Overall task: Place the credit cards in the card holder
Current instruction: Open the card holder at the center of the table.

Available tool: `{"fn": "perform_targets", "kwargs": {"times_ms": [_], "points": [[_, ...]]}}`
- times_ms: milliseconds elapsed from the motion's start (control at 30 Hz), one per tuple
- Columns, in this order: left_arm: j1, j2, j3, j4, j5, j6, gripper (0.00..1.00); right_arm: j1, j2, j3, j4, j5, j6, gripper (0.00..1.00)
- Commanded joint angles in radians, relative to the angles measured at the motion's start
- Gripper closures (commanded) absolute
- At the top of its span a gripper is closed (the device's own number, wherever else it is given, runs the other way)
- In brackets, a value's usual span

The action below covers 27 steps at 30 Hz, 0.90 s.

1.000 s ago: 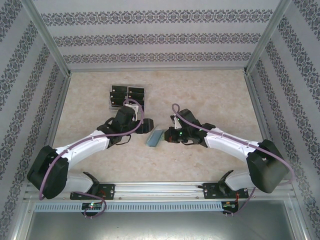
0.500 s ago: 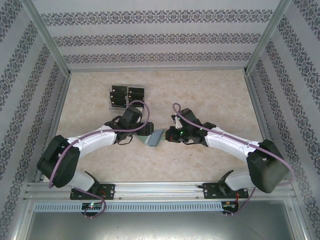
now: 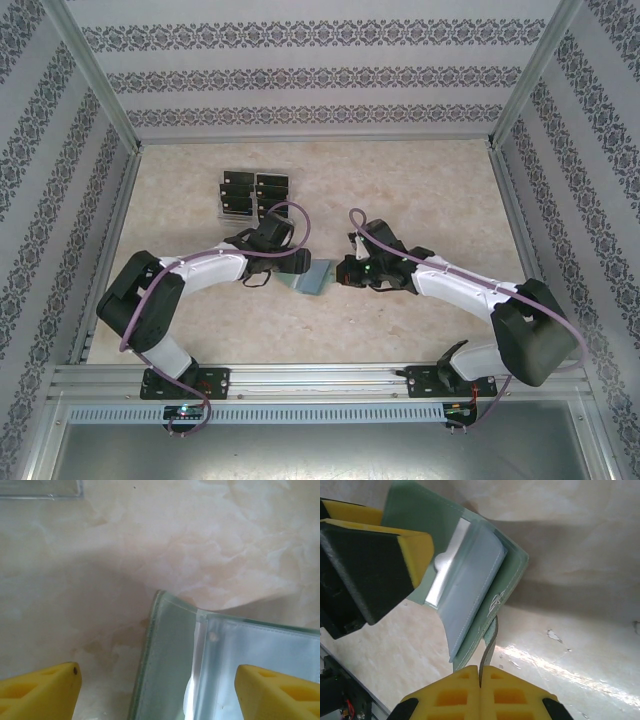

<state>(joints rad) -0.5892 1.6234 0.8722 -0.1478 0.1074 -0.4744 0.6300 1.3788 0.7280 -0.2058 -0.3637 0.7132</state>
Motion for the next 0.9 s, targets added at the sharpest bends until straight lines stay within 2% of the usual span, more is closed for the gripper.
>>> {"fn": "perform_targets", "kwargs": {"times_ms": [0, 100, 233, 333, 567, 733, 767, 867], "points": [[0.001, -0.021, -0.027, 0.054, 0.047, -0.009, 0.3, -0.019, 0.0, -0.023, 0.007, -0.001, -0.034, 1.0], [0.007, -0.057, -0.073, 0.099, 0.063, -0.036, 0.48, -0.031, 0.004, -0.037, 0.012, -0.007, -0.051, 1.0], [0.009, -0.107, -0.123, 0.131, 0.074, -0.074, 0.77, -0.041, 0.011, -0.043, 0.022, -0.034, -0.077, 1.0], [0.009, -0.142, -0.155, 0.137, 0.095, -0.099, 0.92, -0.037, 0.019, -0.038, 0.029, -0.07, -0.083, 1.0], [0.003, -0.299, -0.293, 0.166, 0.122, -0.227, 0.94, -0.014, 0.03, -0.042, 0.024, -0.07, -0.076, 1.0], [-0.02, -0.406, -0.431, 0.22, 0.042, -0.346, 0.94, -0.017, 0.094, -0.042, 0.034, -0.028, -0.06, 0.98], [-0.022, -0.413, -0.453, 0.242, 0.03, -0.368, 0.94, -0.018, 0.106, -0.037, 0.035, -0.024, -0.056, 0.94], [-0.036, -0.41, -0.48, 0.269, -0.006, -0.395, 0.93, -0.009, 0.098, -0.024, 0.021, -0.002, -0.035, 0.71]]}}
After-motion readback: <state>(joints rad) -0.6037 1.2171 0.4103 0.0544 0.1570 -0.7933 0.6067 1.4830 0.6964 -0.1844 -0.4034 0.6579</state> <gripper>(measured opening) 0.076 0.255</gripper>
